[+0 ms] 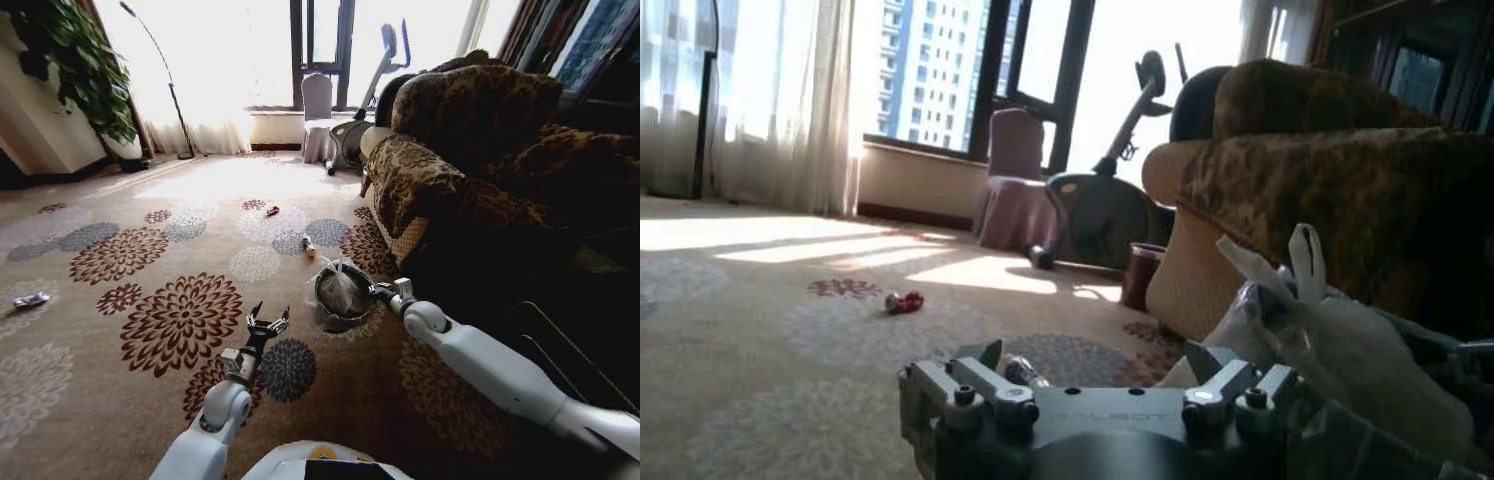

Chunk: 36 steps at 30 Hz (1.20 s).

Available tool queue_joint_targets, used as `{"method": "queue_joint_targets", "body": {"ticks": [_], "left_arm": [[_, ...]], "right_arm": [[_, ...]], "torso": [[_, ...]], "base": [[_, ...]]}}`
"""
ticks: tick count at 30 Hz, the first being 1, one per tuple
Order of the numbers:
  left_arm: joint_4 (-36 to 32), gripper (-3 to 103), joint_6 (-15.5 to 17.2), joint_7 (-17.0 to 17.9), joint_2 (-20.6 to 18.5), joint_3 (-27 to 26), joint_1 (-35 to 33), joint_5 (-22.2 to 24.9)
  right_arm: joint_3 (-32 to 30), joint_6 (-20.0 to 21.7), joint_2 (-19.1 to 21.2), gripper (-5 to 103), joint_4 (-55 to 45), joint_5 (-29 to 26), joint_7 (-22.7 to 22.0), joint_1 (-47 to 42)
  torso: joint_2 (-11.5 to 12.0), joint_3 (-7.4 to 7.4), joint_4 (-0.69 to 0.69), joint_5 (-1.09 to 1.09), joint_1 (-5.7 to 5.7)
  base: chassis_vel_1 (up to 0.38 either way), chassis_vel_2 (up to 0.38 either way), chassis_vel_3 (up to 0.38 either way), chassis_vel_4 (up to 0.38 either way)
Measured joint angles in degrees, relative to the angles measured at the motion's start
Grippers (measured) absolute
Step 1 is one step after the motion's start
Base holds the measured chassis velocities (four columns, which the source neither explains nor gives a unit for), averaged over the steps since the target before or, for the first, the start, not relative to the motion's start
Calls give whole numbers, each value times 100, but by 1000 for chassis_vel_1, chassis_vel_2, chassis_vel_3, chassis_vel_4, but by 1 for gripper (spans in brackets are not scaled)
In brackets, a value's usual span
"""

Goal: Pick up the trash from the ground and place it into the trash bin.

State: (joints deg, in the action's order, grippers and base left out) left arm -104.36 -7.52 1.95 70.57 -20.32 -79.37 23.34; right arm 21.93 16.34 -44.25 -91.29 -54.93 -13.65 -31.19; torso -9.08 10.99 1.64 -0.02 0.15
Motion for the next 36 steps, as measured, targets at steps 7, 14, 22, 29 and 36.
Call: {"method": "queue_joint_targets", "body": {"ticks": [7, 14, 22, 29, 36], "left_arm": [[709, 89, 1, 94, -35, 47, 482, 43], [1710, 88, 2, 146, -64, 197, 1226, 48], [3324, 88, 151, 98, 62, 576, 2410, 324], [4611, 88, 245, -93, 218, 1224, 3118, 342], [5349, 88, 263, -165, 478, 1557, 3524, 308]], "right_arm": [[-2, -16, -3, 0, -109, -24, -11, -35], [11, -77, 117, 0, -468, 0, -269, -231], [116, -95, 249, 0, -945, -9, -352, -284], [205, -190, 294, 0, -1052, -1, -130, -231], [276, -213, 310, 0, -1087, 39, 1, -108]], "torso": [[0, 0, 2, 0, 0], [0, 0, 1, 0, 0], [2, 2, 3, 3, 4], [0, -4, 0, 5, -5], [1, -1, 3, 5, -2]], "base": [[-324, 339, 344, -330], [-357, 359, 376, -363], [-251, 266, 233, -248], [0, 0, -18, 6], [13, -25, -20, 21]]}}
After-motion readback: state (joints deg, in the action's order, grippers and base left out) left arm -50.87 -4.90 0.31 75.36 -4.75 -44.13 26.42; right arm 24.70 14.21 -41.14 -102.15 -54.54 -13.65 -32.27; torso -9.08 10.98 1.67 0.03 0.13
